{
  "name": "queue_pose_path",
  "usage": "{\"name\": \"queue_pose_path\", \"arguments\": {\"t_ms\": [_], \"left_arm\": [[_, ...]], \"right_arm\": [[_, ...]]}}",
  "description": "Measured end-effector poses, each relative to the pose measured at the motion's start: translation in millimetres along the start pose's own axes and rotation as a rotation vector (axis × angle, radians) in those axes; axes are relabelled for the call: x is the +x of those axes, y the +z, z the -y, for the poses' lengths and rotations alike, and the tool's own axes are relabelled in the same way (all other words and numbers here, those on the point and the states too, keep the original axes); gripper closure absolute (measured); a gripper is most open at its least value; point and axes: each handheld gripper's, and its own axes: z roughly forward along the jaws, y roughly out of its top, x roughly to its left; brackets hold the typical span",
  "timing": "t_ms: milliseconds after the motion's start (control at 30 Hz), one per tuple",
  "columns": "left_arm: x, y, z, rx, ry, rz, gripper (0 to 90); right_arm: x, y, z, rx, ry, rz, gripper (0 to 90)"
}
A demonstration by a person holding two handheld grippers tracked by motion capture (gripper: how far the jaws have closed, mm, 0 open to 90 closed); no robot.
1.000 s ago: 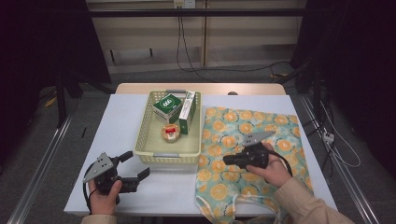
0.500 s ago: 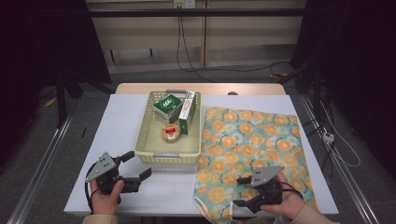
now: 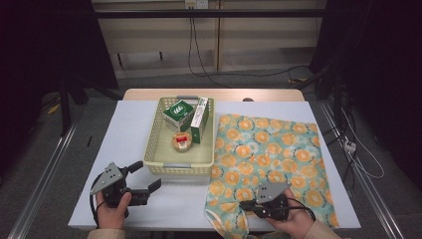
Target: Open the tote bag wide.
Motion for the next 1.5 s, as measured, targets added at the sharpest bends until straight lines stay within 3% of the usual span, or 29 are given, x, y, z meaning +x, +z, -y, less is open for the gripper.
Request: {"name": "queue_pose_path", "arguments": {"t_ms": [167,233,367,467,500,800,933,1233,1500], "left_arm": [[-0.3,0.1,-0.4,0.001,0.007,0.002,4.9],[0.1,0.1,-0.2,0.003,0.008,0.001,4.9],[0.5,0.0,-0.1,0.001,0.003,0.0,5.0],[0.5,-0.5,0.0,0.002,0.002,-0.002,5.0],[0.3,-0.7,-0.1,0.001,0.002,-0.002,4.9],[0.5,-0.3,-0.1,-0.004,0.001,-0.004,4.9],[1.2,-0.2,-0.3,0.001,0.002,-0.007,4.9],[3.0,0.0,0.0,-0.002,-0.001,-0.002,4.9],[3.6,0.1,0.1,-0.006,-0.008,0.0,4.9]], "right_arm": [[-2.2,-0.3,-1.2,-0.005,0.032,0.003,90.0],[-7.0,-1.7,-1.4,-0.029,0.078,-0.005,90.0],[-18.4,-7.1,-5.3,-0.061,0.123,0.021,90.0],[-27.6,-8.9,-7.7,-0.072,0.143,0.046,90.0],[-30.0,-9.1,-8.0,-0.079,0.153,0.033,90.0],[-40.6,-13.0,-11.0,-0.09,0.185,0.075,90.0],[-60.7,-20.0,-24.2,-0.126,0.208,0.124,90.0],[-115.3,-34.9,-65.3,-0.131,0.232,0.249,90.0],[-139.9,-42.7,-98.5,-0.158,0.225,0.318,90.0]]}}
